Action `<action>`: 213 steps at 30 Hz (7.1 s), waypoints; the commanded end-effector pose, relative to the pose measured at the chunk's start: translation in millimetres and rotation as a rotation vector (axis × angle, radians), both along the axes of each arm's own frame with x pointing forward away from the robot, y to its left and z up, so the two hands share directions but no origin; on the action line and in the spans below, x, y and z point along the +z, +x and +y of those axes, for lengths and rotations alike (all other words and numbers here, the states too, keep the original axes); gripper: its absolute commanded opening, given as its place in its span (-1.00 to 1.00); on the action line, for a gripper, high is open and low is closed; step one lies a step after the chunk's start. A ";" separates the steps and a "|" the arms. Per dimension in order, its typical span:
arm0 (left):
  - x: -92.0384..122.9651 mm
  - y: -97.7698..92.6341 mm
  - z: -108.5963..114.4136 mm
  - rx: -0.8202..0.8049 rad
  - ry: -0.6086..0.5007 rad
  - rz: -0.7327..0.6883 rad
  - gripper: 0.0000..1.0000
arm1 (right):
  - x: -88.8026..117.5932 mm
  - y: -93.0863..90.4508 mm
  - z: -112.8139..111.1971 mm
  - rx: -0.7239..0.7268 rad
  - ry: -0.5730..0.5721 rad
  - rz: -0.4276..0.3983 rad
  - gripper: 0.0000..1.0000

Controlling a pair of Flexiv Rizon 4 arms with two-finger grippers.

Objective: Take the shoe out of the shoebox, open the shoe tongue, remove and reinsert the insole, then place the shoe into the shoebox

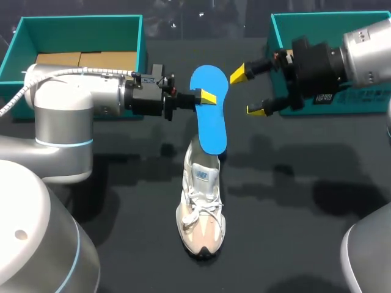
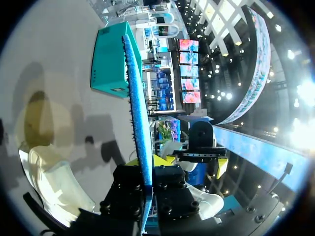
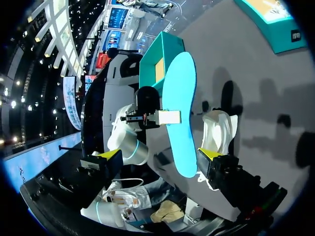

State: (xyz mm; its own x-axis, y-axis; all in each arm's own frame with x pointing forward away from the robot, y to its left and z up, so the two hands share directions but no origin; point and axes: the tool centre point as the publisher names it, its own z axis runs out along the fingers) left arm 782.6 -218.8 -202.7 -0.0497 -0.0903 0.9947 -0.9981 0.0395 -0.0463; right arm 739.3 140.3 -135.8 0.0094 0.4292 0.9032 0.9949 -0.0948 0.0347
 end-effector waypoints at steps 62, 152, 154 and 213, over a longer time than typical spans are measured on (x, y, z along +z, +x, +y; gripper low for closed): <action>83.7 18.3 44.9 -0.027 -0.183 -2.459 -1.00 | -22.0 6.4 0.3 0.011 0.300 -0.032 1.00; 64.1 45.6 20.4 -0.166 -0.075 -3.240 -1.00 | -16.5 35.9 45.4 0.149 0.261 -0.187 0.48; 64.4 45.8 19.1 -0.165 -0.078 -3.241 -1.00 | -16.8 36.6 46.2 0.153 0.264 -0.190 0.18; 60.9 47.0 10.1 -0.163 -0.034 -3.247 -1.00 | -6.4 38.7 72.0 0.225 0.306 -0.256 -0.44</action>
